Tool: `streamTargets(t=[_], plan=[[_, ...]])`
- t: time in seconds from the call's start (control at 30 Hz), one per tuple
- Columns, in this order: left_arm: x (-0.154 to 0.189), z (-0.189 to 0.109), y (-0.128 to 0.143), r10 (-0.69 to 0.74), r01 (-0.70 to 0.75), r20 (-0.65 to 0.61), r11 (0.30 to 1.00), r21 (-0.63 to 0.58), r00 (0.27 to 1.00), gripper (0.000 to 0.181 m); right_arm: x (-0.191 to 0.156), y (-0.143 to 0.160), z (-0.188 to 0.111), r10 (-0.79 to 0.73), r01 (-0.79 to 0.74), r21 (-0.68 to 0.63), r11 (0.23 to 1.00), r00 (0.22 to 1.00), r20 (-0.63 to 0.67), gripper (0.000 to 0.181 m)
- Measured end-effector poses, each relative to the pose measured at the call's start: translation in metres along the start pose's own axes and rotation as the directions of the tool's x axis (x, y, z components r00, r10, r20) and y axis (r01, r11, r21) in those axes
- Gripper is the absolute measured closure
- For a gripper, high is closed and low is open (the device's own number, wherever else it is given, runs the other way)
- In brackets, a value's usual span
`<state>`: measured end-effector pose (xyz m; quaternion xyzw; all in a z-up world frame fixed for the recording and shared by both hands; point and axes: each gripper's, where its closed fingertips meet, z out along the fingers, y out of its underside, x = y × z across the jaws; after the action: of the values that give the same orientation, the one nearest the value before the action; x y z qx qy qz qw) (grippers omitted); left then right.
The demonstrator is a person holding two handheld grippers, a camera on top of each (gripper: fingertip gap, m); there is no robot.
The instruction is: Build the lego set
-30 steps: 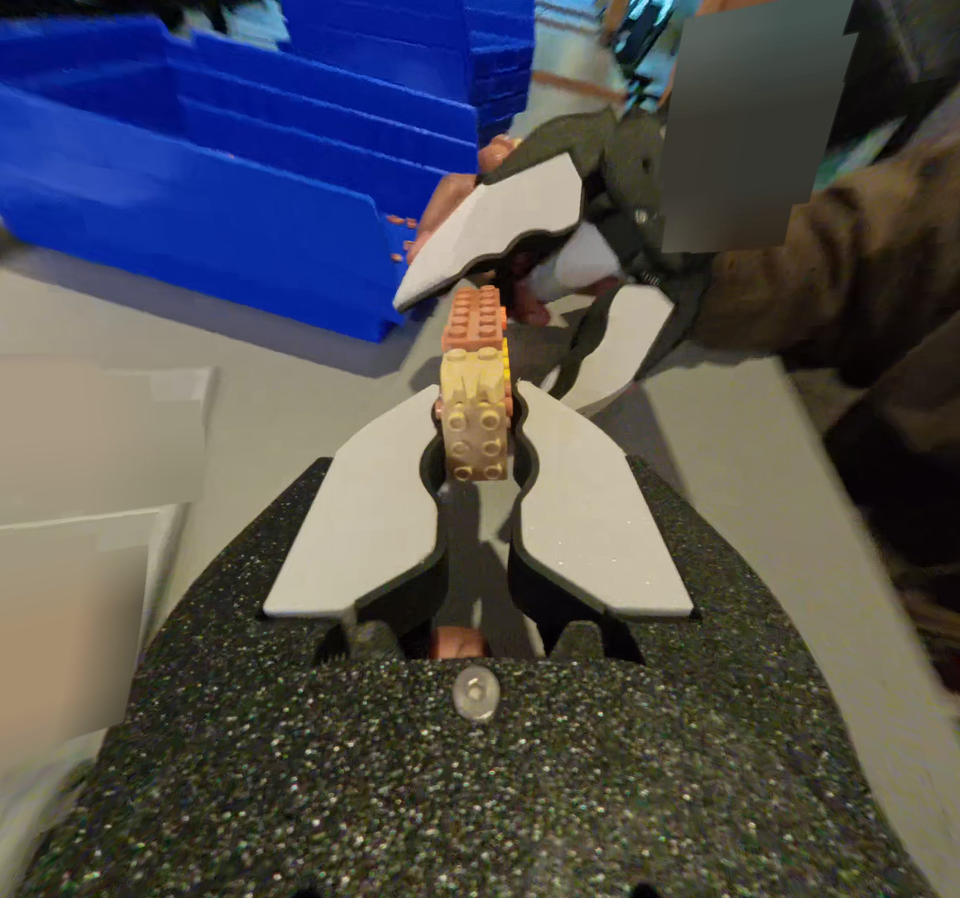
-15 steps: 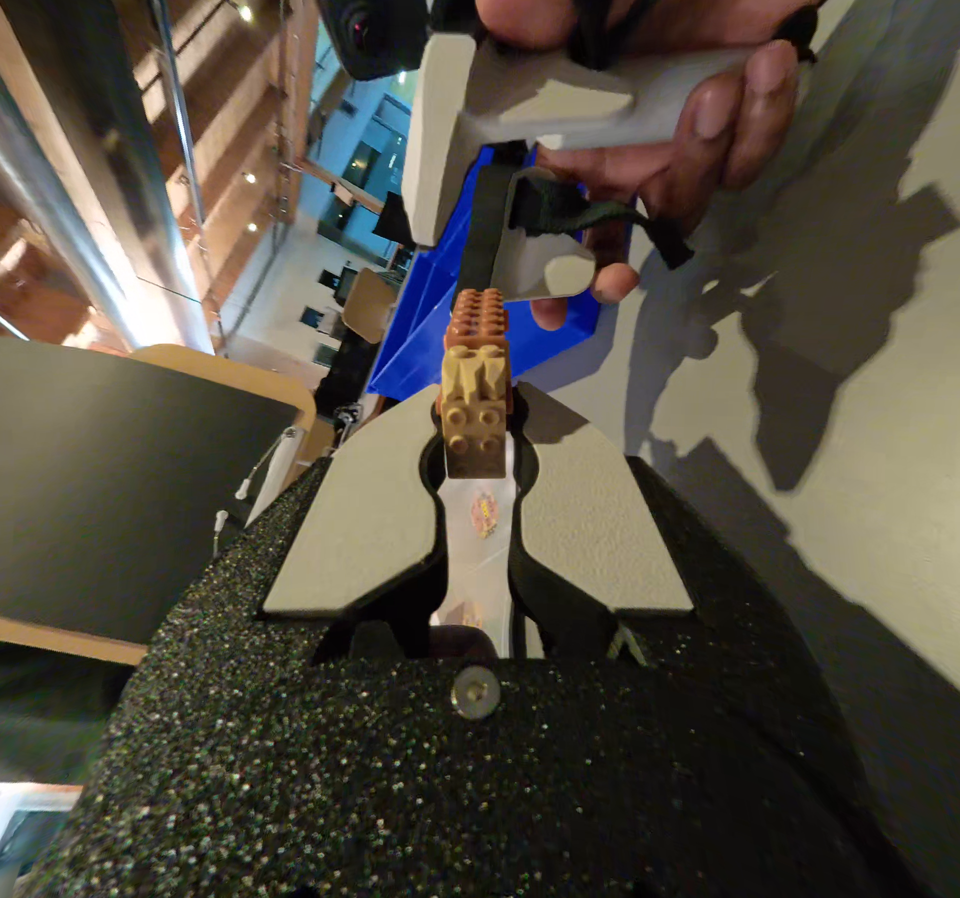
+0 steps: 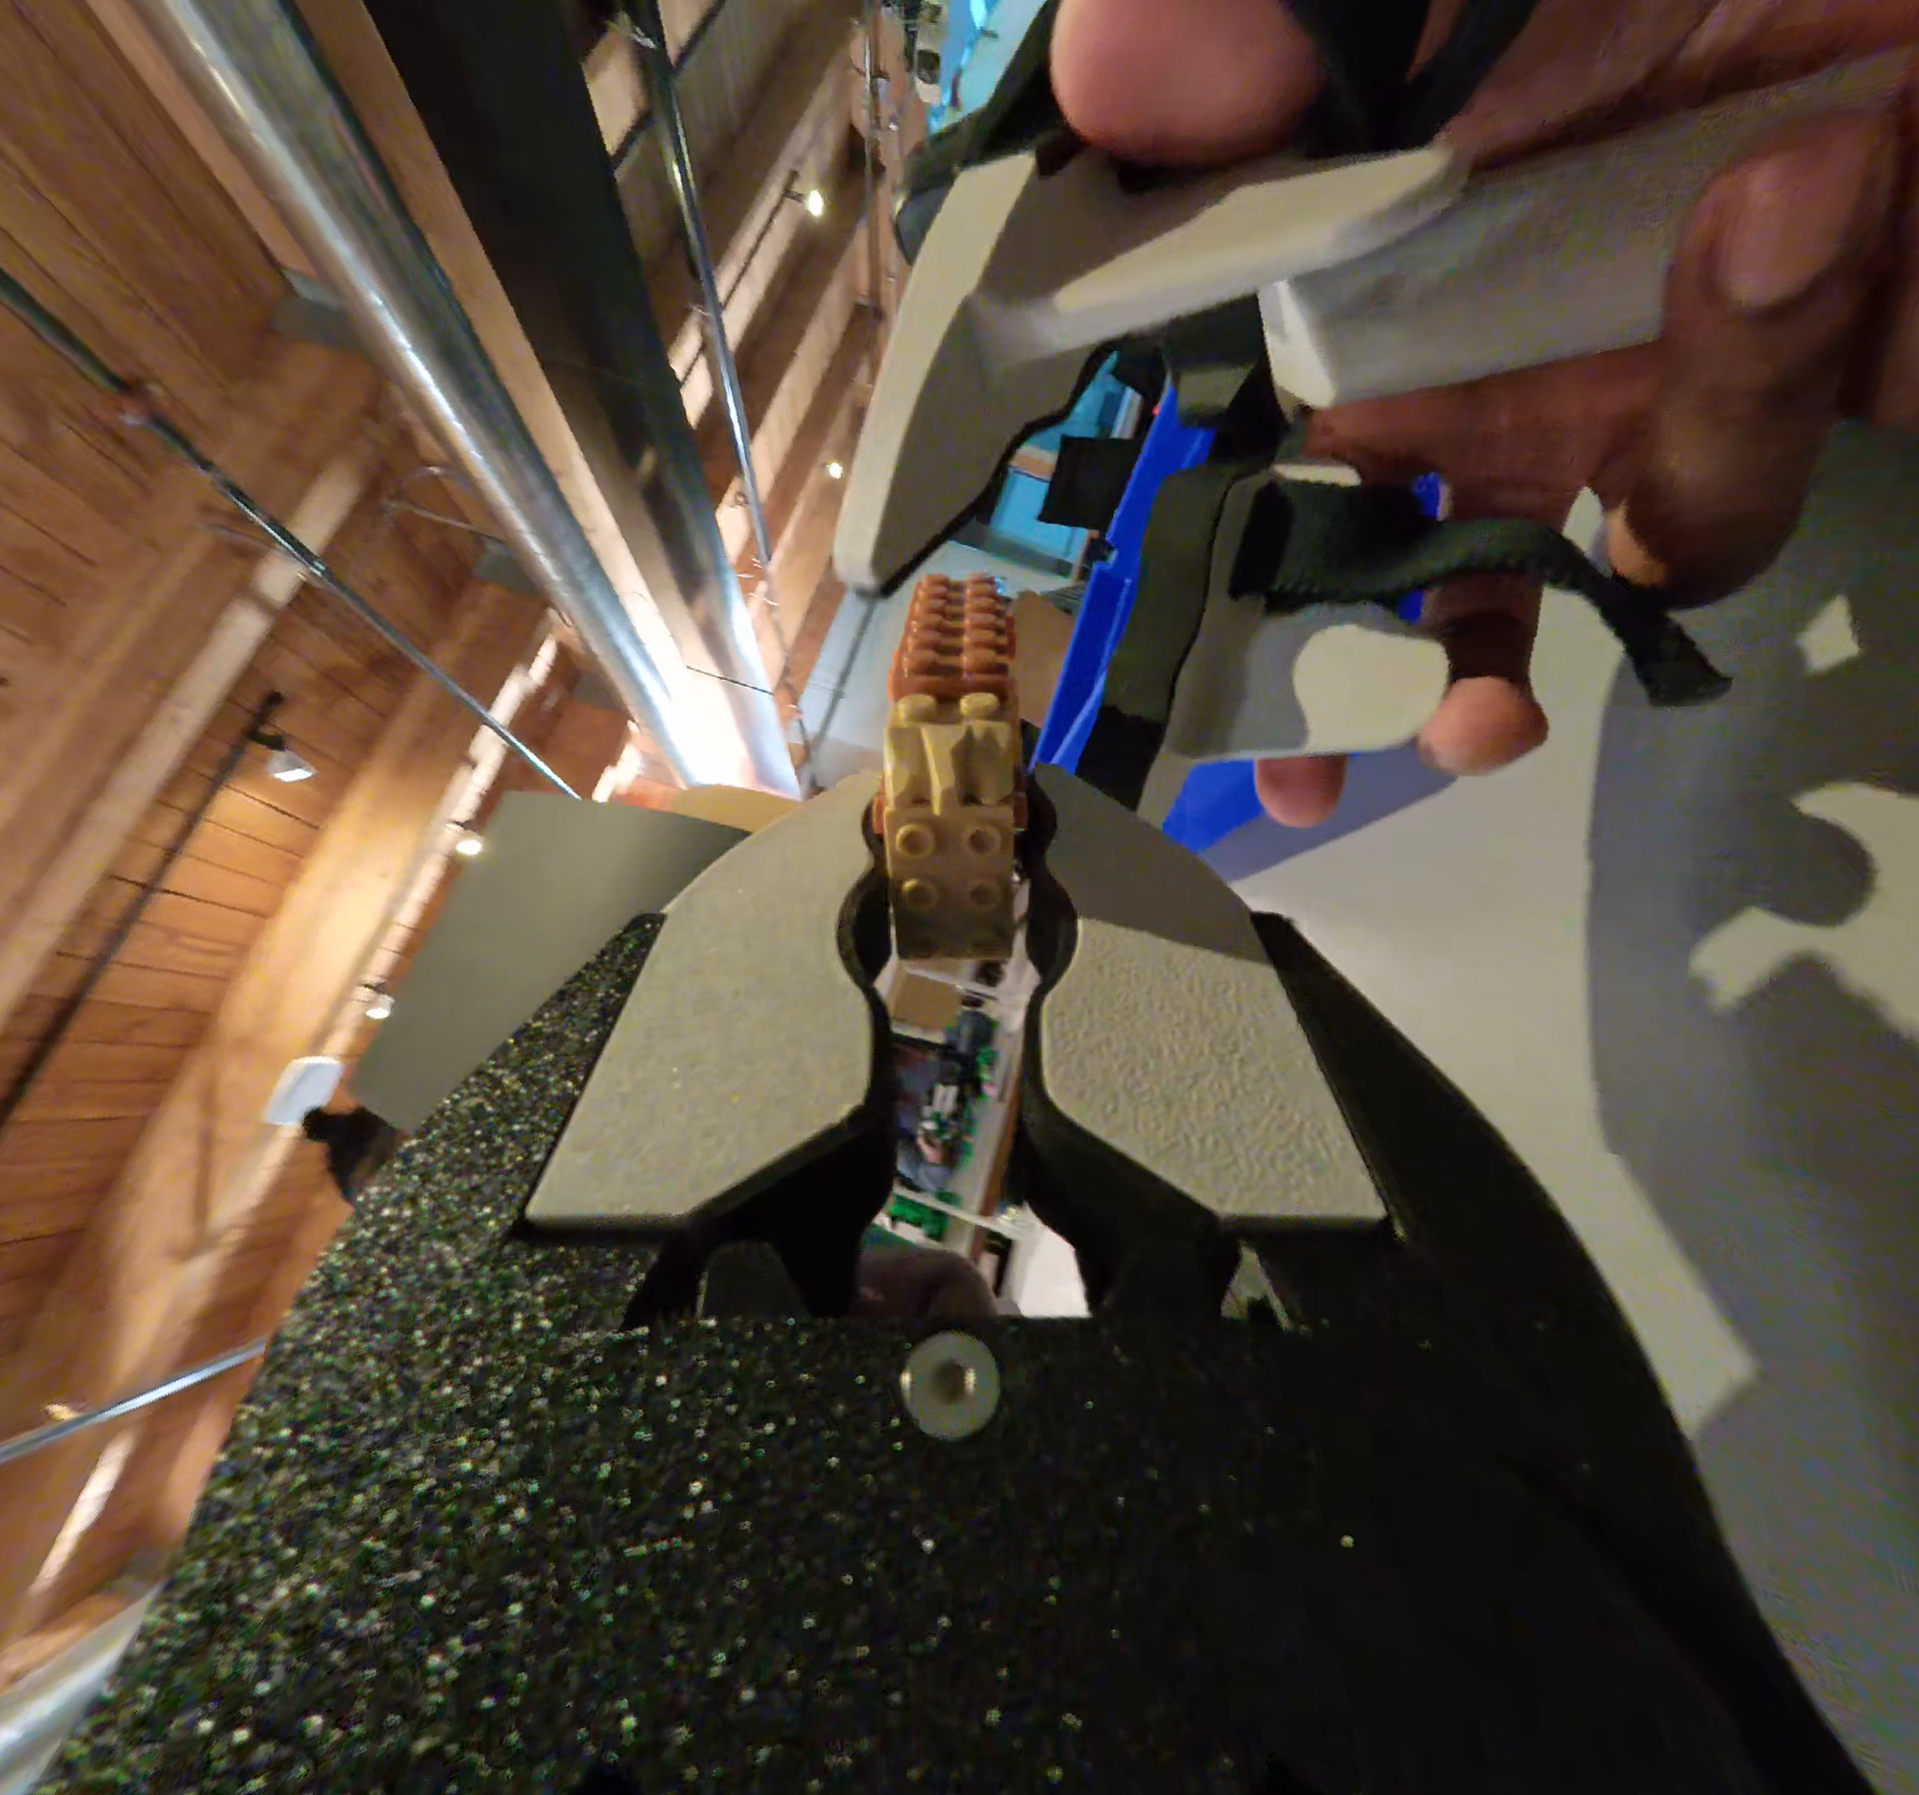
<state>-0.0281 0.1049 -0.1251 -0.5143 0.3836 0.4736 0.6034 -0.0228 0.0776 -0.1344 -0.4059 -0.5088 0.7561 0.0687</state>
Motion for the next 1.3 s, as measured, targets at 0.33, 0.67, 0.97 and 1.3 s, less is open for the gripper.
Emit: streamTargets(t=[0.33, 0.67, 0.97, 1.3], plan=[[-0.005, -0.002, -0.023, 0.045, -0.050, 0.064, 0.996, 0.071, 0.997, 0.160, -0.016, -0.004, -0.002, -0.065, 0.060, 0.069, 0.996, 0.995, 0.078, 0.115], [-0.005, -0.004, -0.030, 0.059, -0.063, 0.057, 0.995, 0.083, 0.997, 0.160, -0.030, 0.002, -0.001, -0.129, 0.119, 0.069, 0.990, 0.980, 0.153, 0.131], [-0.005, -0.005, -0.032, 0.071, -0.075, 0.058, 0.994, 0.075, 0.996, 0.160, -0.031, 0.003, -0.002, -0.116, 0.110, 0.045, 0.993, 0.978, 0.174, 0.135], [-0.003, -0.007, -0.033, 0.079, -0.084, 0.057, 0.993, 0.085, 0.995, 0.160, -0.031, 0.004, -0.002, -0.099, 0.096, 0.027, 0.995, 0.979, 0.178, 0.138]])
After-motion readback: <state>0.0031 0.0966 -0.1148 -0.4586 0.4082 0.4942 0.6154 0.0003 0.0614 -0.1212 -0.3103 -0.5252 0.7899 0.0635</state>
